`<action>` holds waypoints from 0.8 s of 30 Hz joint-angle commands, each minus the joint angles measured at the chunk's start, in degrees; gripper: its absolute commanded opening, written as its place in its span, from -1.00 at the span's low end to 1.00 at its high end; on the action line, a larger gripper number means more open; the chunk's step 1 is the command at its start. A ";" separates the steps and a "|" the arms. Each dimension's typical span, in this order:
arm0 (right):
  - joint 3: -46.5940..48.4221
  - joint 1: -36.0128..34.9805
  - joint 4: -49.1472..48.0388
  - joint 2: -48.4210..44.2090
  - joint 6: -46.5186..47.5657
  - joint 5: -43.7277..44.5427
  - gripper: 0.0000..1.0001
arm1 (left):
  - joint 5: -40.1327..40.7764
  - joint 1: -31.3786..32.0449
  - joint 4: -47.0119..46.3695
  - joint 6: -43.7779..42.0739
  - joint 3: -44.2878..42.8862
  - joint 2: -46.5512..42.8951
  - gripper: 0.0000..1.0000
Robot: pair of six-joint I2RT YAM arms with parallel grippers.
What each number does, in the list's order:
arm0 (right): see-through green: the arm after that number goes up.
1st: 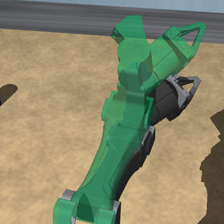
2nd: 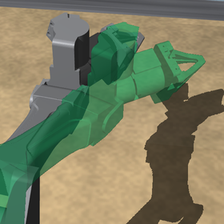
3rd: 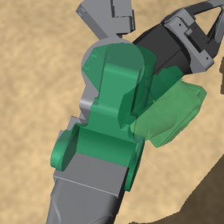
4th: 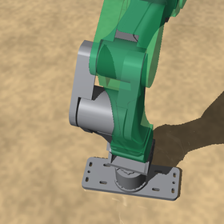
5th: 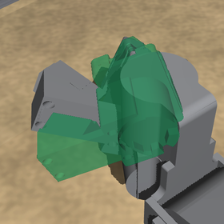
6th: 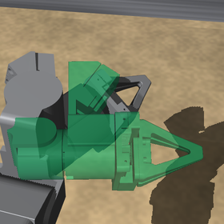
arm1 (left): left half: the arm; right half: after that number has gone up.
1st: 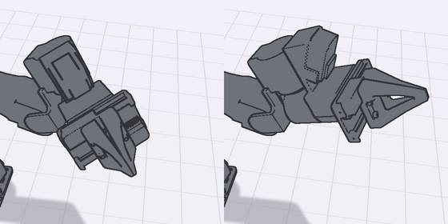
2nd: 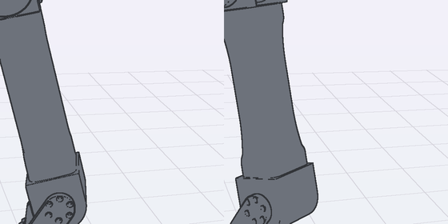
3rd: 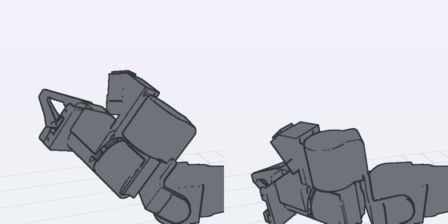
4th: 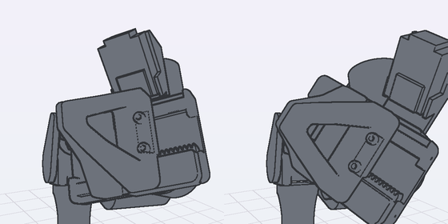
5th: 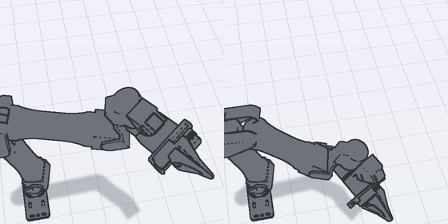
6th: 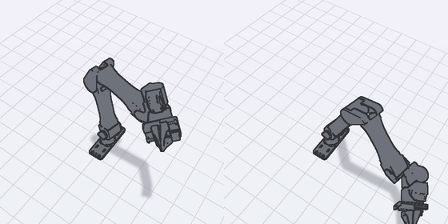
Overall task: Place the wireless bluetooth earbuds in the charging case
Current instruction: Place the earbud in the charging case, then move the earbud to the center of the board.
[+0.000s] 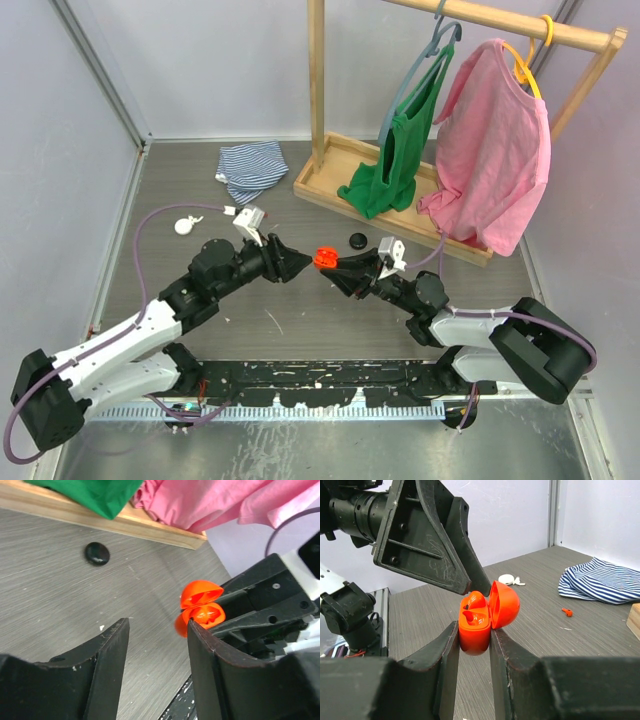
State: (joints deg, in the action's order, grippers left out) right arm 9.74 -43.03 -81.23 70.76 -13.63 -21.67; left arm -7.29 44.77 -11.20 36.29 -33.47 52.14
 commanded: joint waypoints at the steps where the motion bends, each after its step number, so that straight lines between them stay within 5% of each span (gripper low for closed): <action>1: 0.32 -0.17 -5.25 0.32 1.41 1.18 -0.98 | 7.33 0.14 7.33 -3.47 -2.77 -1.69 0.07; 12: -1.84 -0.21 -4.81 2.73 5.36 6.52 -0.98 | 26.89 -1.90 25.60 -9.38 -10.54 6.70 0.33; 24: -1.97 -0.22 -4.81 4.73 6.39 8.23 -0.98 | 24.46 -16.57 26.72 -12.21 -22.53 28.22 0.30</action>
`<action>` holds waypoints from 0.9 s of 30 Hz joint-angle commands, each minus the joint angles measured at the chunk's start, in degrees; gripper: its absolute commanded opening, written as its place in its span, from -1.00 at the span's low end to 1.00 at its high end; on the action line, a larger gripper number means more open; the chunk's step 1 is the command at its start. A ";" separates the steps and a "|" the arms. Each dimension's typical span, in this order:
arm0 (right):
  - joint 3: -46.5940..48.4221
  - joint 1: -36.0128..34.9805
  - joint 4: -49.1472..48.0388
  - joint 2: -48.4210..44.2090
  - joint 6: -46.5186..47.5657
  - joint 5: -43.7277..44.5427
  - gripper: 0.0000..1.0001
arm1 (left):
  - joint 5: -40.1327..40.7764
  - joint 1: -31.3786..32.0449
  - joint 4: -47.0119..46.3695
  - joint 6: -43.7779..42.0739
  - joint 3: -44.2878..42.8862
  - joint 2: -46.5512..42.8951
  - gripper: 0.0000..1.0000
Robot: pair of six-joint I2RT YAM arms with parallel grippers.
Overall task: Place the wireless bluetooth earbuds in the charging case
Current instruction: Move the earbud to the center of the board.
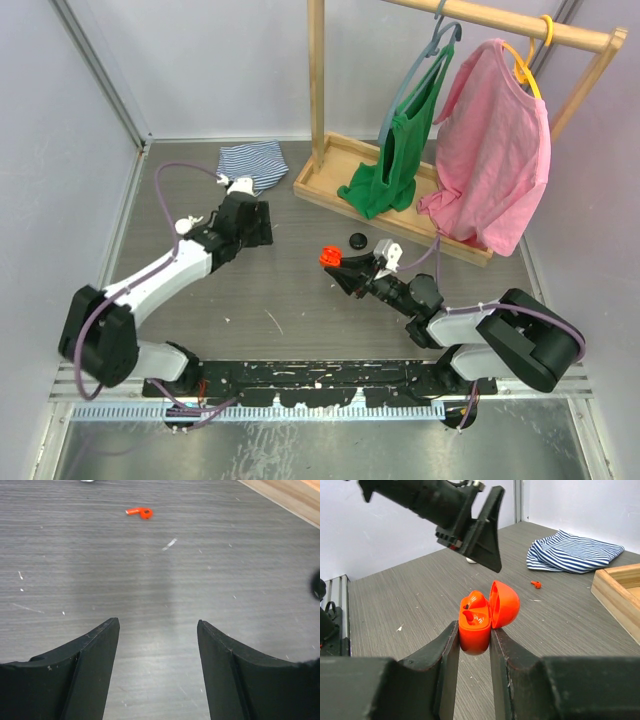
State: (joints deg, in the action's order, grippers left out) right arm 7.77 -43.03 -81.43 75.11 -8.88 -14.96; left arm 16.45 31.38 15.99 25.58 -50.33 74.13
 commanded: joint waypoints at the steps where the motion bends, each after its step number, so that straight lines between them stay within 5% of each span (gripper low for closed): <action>1: -0.03 -0.17 -4.62 0.42 1.79 1.71 -0.98 | 0.62 -3.87 -0.28 -1.46 -7.16 8.35 0.29; 14: 0.56 -0.19 -2.43 0.09 2.54 1.80 -0.98 | -7.28 -10.79 1.10 -6.21 -25.11 31.10 0.26; 27: 1.19 -0.19 -1.63 1.22 2.43 1.54 -0.98 | -9.31 -12.17 5.85 -12.90 -37.61 44.16 0.22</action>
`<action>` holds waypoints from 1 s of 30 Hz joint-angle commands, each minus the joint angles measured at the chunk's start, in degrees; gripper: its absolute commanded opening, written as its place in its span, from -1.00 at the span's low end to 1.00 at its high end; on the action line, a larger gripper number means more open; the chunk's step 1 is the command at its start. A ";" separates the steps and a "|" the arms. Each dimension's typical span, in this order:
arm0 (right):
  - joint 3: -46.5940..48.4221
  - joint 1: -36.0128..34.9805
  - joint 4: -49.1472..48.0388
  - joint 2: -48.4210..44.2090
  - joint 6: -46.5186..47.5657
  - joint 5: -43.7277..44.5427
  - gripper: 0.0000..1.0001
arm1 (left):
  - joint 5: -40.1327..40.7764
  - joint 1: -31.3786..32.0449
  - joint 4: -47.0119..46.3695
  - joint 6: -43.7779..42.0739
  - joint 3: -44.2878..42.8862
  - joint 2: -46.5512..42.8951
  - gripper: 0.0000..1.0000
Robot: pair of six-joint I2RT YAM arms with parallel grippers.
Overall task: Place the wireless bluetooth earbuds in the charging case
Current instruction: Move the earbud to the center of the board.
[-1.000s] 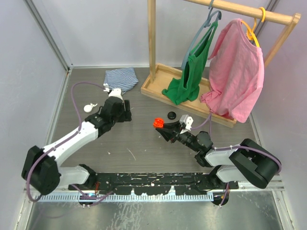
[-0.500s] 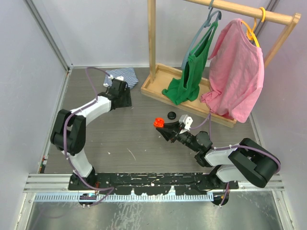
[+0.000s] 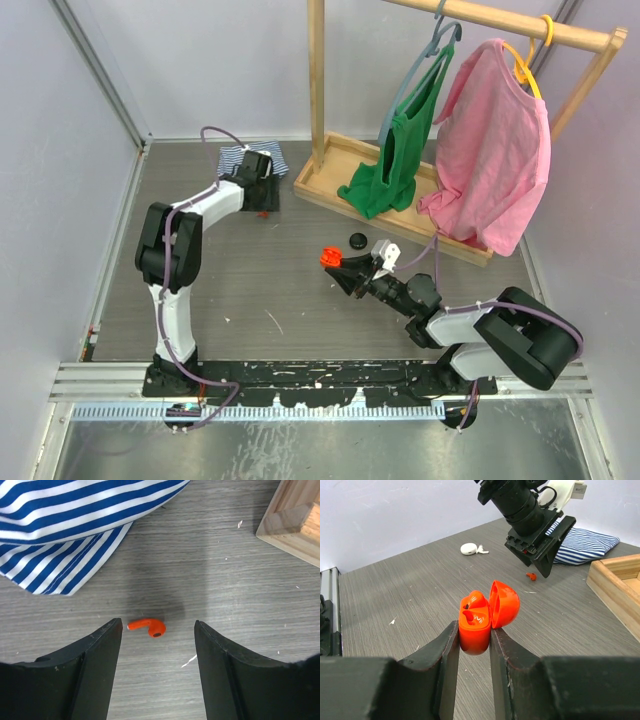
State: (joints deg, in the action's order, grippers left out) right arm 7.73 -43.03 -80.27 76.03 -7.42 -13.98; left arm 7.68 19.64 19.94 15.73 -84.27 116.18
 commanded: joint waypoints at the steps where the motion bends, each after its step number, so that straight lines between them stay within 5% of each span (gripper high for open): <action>1: 1.22 -0.17 -2.79 0.34 0.79 0.49 -0.98 | -0.56 -0.44 2.51 -3.44 -4.37 2.87 0.20; 30: 1.81 -0.17 -2.79 1.71 0.29 -0.18 -0.98 | -4.21 -0.01 13.11 -0.89 -6.70 4.77 -0.49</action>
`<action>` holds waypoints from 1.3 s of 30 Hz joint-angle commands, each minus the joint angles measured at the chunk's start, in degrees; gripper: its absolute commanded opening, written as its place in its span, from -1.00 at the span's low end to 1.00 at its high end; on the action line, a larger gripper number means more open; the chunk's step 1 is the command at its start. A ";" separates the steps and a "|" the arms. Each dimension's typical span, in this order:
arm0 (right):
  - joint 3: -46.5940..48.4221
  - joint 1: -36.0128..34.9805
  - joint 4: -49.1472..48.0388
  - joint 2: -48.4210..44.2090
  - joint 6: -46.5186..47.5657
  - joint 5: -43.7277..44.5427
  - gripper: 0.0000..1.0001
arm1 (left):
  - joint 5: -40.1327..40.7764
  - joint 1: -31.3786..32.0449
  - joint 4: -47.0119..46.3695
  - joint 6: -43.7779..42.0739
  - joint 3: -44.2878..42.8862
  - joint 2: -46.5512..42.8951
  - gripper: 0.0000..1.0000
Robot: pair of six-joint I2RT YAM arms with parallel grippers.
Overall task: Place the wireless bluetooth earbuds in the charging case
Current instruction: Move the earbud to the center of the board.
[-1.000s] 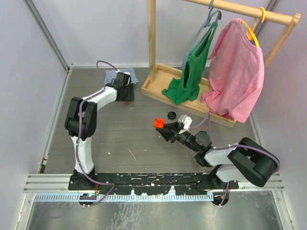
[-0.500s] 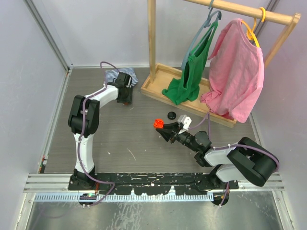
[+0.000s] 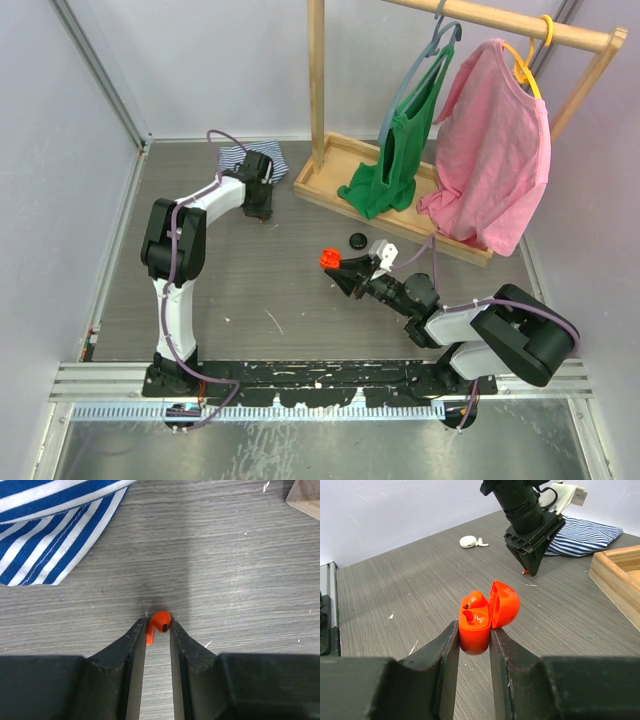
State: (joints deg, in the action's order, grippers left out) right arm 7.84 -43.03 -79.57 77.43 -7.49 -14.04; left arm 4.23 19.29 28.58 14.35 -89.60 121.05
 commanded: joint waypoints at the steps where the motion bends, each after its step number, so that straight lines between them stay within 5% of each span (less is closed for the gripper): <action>1: 1.73 -0.19 -3.49 0.46 0.29 -0.12 -0.98 | -0.65 0.45 5.04 0.49 -1.63 0.12 -0.55; 16: 2.01 -0.21 -3.49 0.88 -0.06 -0.80 -0.98 | 1.50 3.45 9.15 4.24 7.53 -7.11 -0.82; 39: 2.47 -0.17 -3.23 0.97 -0.66 -1.86 -0.98 | 3.35 16.48 13.08 23.98 30.97 -25.87 -0.50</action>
State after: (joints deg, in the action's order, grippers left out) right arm 8.67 -43.03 -79.35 78.41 -7.90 -15.40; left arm 8.67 35.22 42.37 34.85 -60.47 98.32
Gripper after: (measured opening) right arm 0.329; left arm 0.235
